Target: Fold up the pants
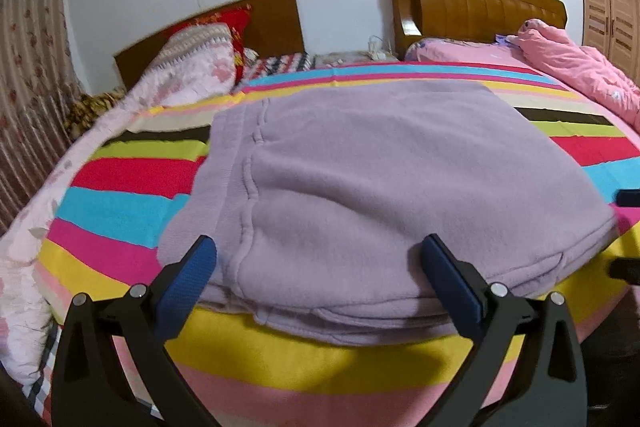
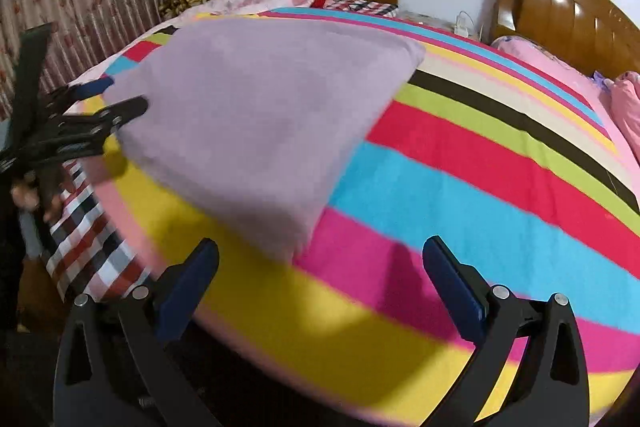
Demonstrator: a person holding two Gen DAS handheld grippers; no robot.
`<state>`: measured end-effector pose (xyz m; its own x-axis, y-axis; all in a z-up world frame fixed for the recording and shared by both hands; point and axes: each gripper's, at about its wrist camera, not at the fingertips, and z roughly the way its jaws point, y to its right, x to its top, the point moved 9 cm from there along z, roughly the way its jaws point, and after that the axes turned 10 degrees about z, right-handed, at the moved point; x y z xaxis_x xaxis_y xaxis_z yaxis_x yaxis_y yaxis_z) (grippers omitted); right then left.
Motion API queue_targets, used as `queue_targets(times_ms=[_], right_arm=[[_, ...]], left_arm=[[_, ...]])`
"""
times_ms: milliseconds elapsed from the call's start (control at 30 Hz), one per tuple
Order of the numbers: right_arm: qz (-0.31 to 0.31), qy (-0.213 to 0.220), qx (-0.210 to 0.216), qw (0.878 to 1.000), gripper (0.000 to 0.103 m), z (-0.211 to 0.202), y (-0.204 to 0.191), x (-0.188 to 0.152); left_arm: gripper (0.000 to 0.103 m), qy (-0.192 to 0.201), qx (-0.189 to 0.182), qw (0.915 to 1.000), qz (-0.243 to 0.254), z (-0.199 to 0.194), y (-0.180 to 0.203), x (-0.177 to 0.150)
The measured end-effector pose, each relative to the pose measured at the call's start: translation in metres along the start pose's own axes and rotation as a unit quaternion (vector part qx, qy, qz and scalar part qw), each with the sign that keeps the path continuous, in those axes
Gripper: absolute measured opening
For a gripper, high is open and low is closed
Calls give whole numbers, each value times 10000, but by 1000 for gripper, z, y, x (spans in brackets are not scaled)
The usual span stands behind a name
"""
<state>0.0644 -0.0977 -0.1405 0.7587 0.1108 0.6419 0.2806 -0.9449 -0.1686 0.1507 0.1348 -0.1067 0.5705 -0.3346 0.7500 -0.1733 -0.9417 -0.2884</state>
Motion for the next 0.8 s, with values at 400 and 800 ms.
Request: queue_targets(times_ms=[400,800], right_arm=[[-169,1872,4,9822,99,-102,-30,36],[-556,1967,-578,9772,99,-84,-42,30]], left_arm=[[102,687,790,9896,-990,-79,-11,8],[102,559,382,9914,-1118,-100,53,12]])
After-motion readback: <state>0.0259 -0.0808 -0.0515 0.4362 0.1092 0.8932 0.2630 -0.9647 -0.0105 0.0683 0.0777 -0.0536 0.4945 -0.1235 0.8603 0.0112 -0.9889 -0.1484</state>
